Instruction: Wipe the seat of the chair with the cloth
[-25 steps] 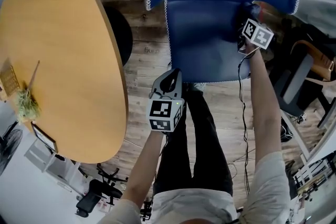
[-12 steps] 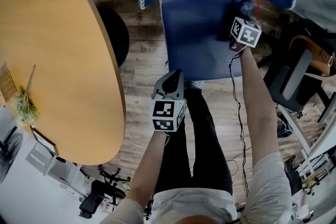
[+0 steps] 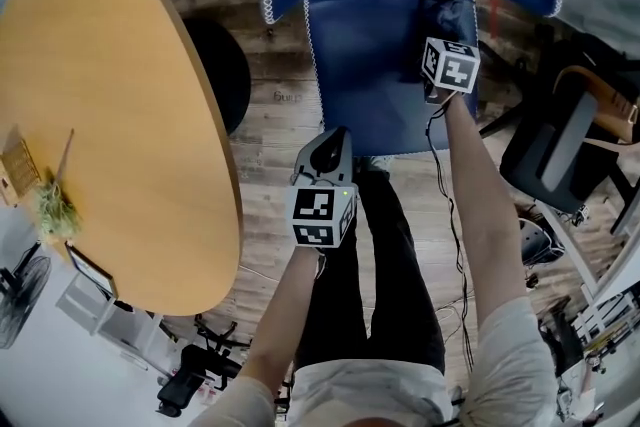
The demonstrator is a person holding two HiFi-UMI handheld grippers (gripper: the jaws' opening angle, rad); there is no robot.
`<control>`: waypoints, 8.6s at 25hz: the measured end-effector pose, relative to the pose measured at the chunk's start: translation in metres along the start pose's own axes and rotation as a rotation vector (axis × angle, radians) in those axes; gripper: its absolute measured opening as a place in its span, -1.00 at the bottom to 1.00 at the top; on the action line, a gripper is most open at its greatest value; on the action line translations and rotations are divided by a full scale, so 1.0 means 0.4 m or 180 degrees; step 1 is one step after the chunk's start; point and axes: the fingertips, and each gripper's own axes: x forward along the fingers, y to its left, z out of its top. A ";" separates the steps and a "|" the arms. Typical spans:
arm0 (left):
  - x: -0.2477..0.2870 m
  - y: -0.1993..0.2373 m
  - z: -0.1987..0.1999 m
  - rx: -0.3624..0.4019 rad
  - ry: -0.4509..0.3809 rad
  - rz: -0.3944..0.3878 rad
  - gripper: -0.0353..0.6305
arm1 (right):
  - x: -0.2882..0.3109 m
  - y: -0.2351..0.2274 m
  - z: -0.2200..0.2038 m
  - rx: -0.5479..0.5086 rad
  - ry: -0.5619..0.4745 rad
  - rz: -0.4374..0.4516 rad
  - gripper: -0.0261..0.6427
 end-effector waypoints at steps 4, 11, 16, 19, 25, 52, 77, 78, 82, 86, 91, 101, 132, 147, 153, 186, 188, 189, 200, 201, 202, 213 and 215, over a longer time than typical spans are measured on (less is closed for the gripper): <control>0.000 -0.017 0.015 0.0297 0.0013 -0.0102 -0.81 | 0.006 0.067 -0.007 -0.0182 0.0038 0.0127 -0.78; -0.023 -0.015 0.043 0.0334 -0.0055 -0.0086 -0.81 | 0.010 0.138 -0.012 -0.0149 -0.0071 0.0025 -0.78; -0.047 -0.059 0.033 0.0386 -0.0082 -0.0184 -0.81 | 0.012 0.151 -0.016 -0.0003 -0.0144 -0.0165 -0.78; -0.056 -0.055 0.013 0.0283 -0.0087 -0.0165 -0.81 | 0.016 0.180 -0.017 0.0011 -0.0138 -0.0085 -0.78; -0.091 -0.042 -0.020 0.0241 -0.0065 -0.0123 -0.81 | 0.020 0.262 -0.020 -0.0104 -0.0204 0.0069 -0.78; -0.133 -0.018 -0.046 0.0128 -0.0090 -0.0014 -0.81 | -0.061 0.693 -0.220 -0.3141 0.0337 0.2298 -0.78; -0.082 -0.034 -0.039 0.0314 0.0029 0.0045 -0.81 | -0.157 0.446 -0.293 -0.3347 0.0529 0.2788 -0.78; -0.078 -0.042 -0.042 0.0334 0.0041 0.0032 -0.81 | -0.159 0.427 -0.294 -0.3316 0.0531 0.2751 -0.78; -0.064 -0.077 -0.054 0.0385 0.0084 -0.0014 -0.81 | -0.166 0.344 -0.295 -0.3161 0.0555 0.2606 -0.78; -0.052 -0.109 -0.060 0.0484 0.0130 -0.0076 -0.81 | -0.178 0.277 -0.299 -0.2987 0.0534 0.2476 -0.78; -0.041 -0.137 -0.055 0.0589 0.0147 -0.0127 -0.81 | -0.191 0.182 -0.304 -0.2914 0.0518 0.2253 -0.78; -0.028 -0.174 -0.064 0.0659 0.0165 -0.0203 -0.81 | -0.246 -0.073 -0.321 -0.1950 0.0153 0.1214 -0.78; -0.107 -0.083 -0.244 0.0086 0.0001 -0.0040 -0.81 | -0.332 -0.037 -0.421 -0.0122 -0.0263 0.0127 -0.78; -0.188 -0.057 -0.285 0.0180 0.0002 -0.0086 -0.81 | -0.332 0.129 -0.462 -0.0092 -0.0273 0.0093 -0.78; -0.217 -0.046 -0.319 0.0162 0.0037 -0.0079 -0.81 | -0.330 0.146 -0.462 -0.0047 -0.0310 -0.0045 -0.78; -0.354 -0.032 -0.292 0.0481 -0.0022 -0.0028 -0.81 | -0.426 0.844 -0.646 -0.0108 0.0295 0.1969 -0.78; -0.374 -0.031 -0.273 0.0508 -0.0039 -0.0014 -0.81 | -0.473 0.834 -0.623 0.0036 0.0219 0.1953 -0.78; -0.385 -0.032 -0.261 0.0512 -0.0058 -0.0007 -0.81 | -0.499 0.822 -0.610 0.0089 0.0178 0.1934 -0.78; -0.541 -0.139 -0.165 0.0641 -0.0156 -0.0033 -0.81 | -0.910 0.559 -0.387 0.0741 -0.0374 0.1406 -0.78; -0.549 -0.155 -0.167 0.0627 -0.0140 -0.0028 -0.81 | -0.952 0.535 -0.373 0.0768 -0.0403 0.1377 -0.78; -0.557 -0.170 -0.165 0.0626 -0.0130 -0.0019 -0.81 | -0.989 0.515 -0.360 0.0809 -0.0427 0.1353 -0.78; -0.720 -0.342 -0.101 0.0576 -0.0438 0.0278 -0.81 | -1.343 0.391 -0.281 0.0860 -0.0796 0.1196 -0.78; -0.740 -0.383 -0.095 0.0491 -0.0541 0.0327 -0.81 | -1.388 0.359 -0.254 0.0799 -0.0862 0.1140 -0.78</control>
